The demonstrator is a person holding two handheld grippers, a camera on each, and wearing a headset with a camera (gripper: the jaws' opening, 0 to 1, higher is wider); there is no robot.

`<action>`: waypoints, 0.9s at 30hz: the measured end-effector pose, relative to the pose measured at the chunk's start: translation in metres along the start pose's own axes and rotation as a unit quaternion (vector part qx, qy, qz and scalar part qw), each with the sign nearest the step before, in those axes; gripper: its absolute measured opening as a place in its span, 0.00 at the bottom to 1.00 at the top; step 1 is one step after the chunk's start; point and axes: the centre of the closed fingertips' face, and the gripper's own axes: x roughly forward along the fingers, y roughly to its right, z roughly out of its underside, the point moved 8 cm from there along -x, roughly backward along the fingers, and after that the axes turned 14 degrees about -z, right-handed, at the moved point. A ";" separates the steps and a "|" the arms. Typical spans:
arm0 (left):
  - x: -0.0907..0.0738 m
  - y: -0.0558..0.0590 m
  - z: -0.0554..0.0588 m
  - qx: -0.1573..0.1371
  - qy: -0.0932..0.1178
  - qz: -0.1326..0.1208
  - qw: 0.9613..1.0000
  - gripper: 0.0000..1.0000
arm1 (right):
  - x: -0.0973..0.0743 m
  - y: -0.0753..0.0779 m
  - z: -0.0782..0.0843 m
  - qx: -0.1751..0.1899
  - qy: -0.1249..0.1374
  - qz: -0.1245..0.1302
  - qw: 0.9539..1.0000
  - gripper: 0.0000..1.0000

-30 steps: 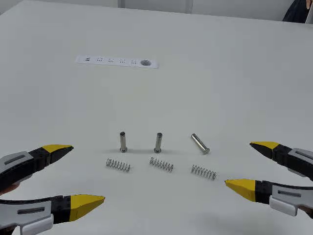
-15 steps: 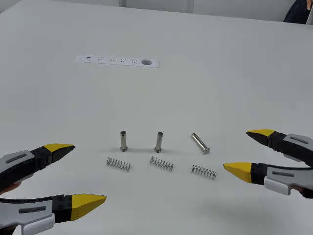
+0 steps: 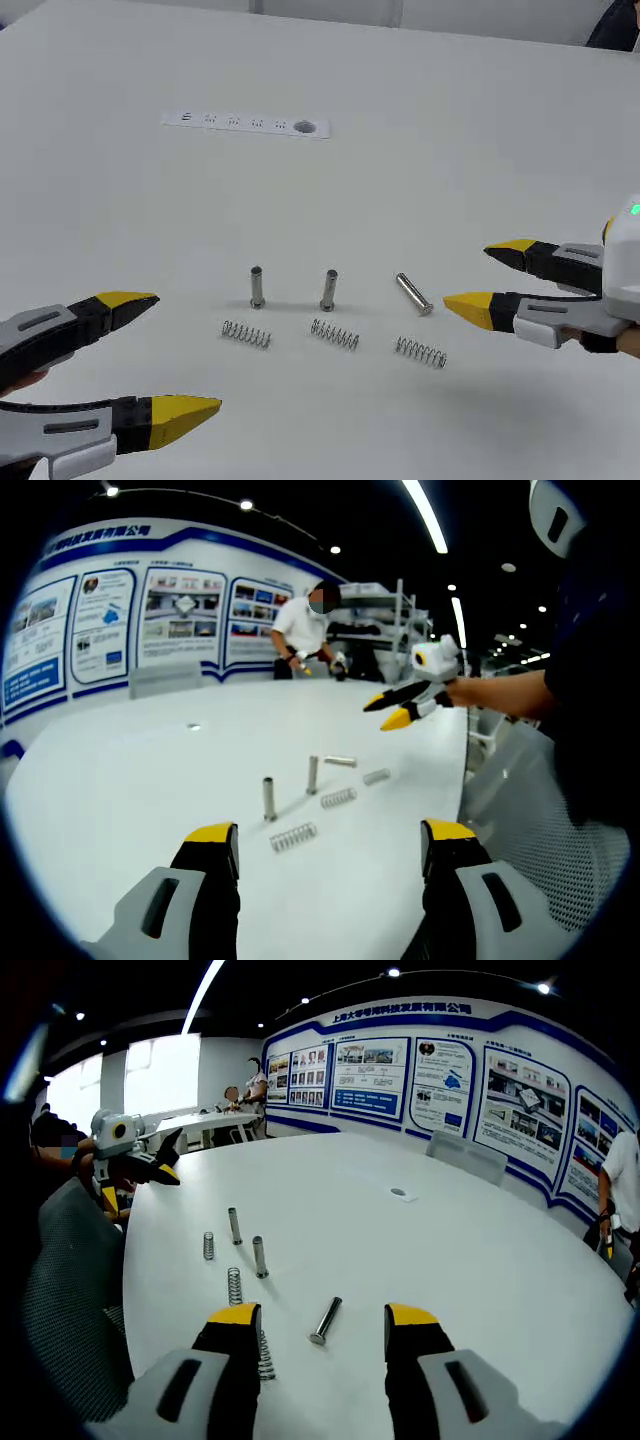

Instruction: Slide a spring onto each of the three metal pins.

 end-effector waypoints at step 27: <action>-0.001 0.003 -0.002 0.004 -0.005 -0.004 1.000 0.75 | 0.048 0.023 0.000 0.027 -0.090 0.011 0.996 0.31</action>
